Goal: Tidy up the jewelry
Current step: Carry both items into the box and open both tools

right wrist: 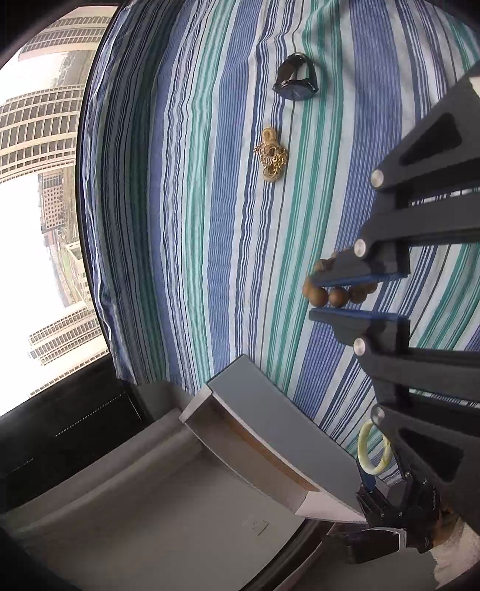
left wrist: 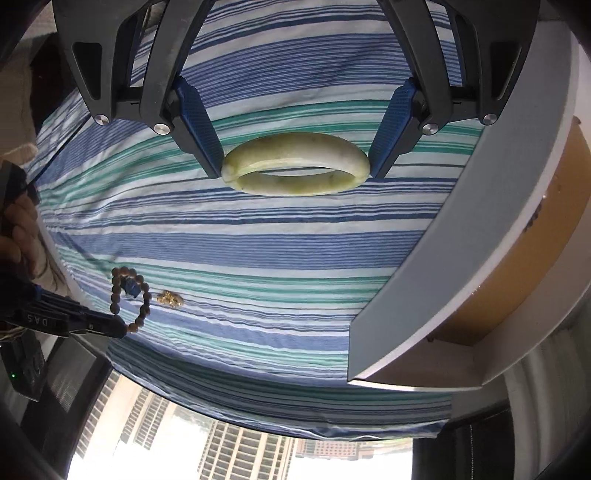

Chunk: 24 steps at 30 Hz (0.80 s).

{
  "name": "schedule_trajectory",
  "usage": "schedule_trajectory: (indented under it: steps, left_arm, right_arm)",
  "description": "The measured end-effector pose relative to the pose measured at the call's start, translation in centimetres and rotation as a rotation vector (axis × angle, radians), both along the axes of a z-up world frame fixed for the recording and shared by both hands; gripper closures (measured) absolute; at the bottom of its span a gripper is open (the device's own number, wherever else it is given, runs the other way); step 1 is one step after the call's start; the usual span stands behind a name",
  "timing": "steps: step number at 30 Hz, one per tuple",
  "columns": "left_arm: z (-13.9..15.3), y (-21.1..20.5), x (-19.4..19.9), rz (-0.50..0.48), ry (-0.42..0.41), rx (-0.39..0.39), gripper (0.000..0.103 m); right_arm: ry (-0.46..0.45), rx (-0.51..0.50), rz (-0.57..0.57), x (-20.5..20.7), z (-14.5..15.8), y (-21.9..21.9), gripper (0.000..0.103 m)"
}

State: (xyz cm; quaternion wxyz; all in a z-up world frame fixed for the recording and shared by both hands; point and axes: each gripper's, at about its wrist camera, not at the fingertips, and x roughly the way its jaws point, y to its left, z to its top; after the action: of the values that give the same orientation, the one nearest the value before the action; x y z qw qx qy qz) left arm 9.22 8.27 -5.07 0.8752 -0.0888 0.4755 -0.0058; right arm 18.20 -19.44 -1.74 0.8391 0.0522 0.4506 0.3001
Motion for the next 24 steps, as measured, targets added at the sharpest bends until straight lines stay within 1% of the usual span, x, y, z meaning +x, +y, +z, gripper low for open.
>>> schedule_trajectory:
  steps: [3, 7, 9, 11, 13, 16, 20, 22, 24]
  left_arm:
    - [3.9, 3.5, -0.6, 0.055, -0.046, -0.015, 0.022]
    - [8.6, 9.4, -1.9, 0.156, -0.1, -0.005, 0.022]
    - [10.2, 12.4, -2.6, 0.224, -0.117, 0.027, 0.022]
    - [11.1, 15.4, -3.3, 0.3, -0.127, 0.073, 0.022]
    - [11.1, 18.6, -3.7, 0.37, -0.114, 0.088, 0.022]
    - [10.0, 22.8, -4.0, 0.456, -0.077, 0.084, 0.022]
    - [7.2, 27.4, -3.7, 0.551, -0.007, 0.048, 0.022]
    - [5.8, 29.1, -3.5, 0.589, 0.021, 0.034, 0.022]
    - [4.5, 30.3, -3.4, 0.624, 0.041, 0.025, 0.022]
  right_arm:
    - [-0.039, 0.043, 0.091, -0.6, 3.0, 4.7, 0.091]
    - [-0.088, 0.108, 0.225, -1.4, 6.9, 12.1, 0.092]
    - [-0.104, 0.124, 0.296, -1.9, 8.5, 16.4, 0.091]
    - [-0.127, 0.13, 0.361, -2.5, 9.6, 20.7, 0.092]
    - [-0.125, 0.13, 0.423, -3.0, 10.0, 25.1, 0.092]
    - [-0.088, 0.126, 0.495, -3.0, 9.3, 31.4, 0.092]
    - [-0.059, 0.077, 0.558, -3.0, 7.2, 38.8, 0.092]
    - [-0.031, 0.055, 0.577, -2.8, 5.6, 41.8, 0.092]
    - [-0.035, 0.027, 0.579, -2.9, 4.4, 44.1, 0.092]
